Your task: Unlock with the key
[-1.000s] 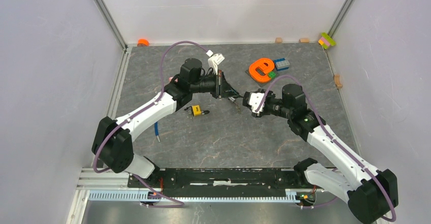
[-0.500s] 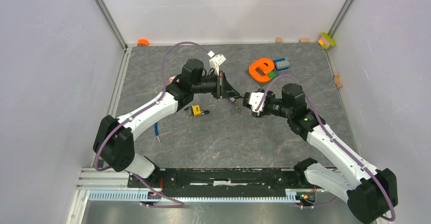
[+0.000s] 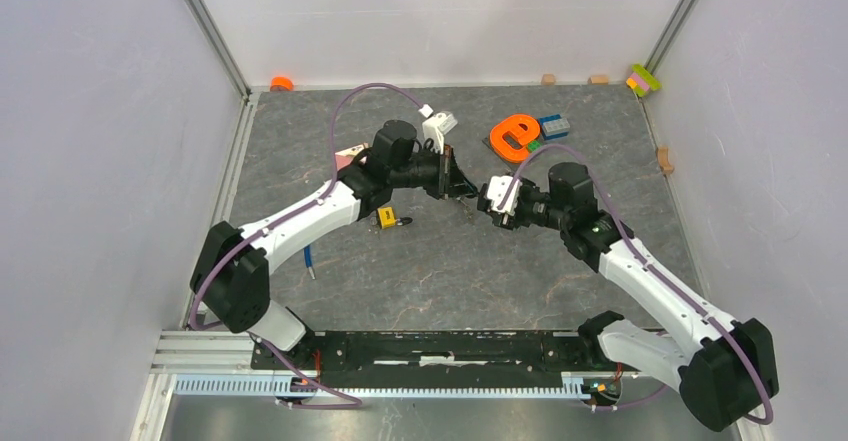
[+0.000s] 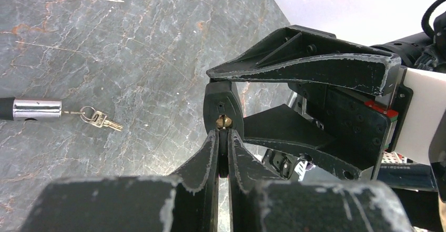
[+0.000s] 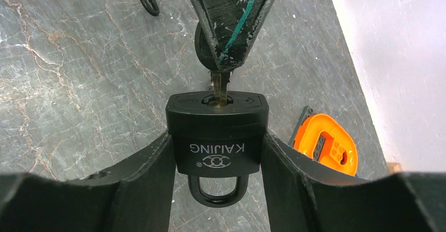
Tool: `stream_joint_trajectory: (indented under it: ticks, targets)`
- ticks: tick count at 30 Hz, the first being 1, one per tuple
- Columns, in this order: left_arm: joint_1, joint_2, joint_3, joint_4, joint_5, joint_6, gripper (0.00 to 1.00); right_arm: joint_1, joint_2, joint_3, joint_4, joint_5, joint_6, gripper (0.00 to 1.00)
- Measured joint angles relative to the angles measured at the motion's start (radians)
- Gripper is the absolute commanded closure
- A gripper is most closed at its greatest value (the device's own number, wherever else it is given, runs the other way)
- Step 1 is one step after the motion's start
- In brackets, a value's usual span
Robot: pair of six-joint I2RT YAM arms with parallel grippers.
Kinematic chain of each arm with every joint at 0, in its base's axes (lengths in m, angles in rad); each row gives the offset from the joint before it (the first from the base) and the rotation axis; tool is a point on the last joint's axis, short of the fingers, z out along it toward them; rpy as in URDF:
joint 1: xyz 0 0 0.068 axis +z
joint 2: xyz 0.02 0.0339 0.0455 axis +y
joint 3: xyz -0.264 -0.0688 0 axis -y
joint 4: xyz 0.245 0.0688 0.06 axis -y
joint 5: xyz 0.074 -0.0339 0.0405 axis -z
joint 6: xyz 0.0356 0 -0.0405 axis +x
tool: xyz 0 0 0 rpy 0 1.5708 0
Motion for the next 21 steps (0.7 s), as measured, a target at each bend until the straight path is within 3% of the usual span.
stream_joint_trajectory:
  ticks: [21]
  targets:
    - [-0.016, 0.095, 0.020, 0.032, -0.035, -0.031, 0.98, 0.006, 0.059, 0.001, -0.017, 0.103, 0.098, 1.00]
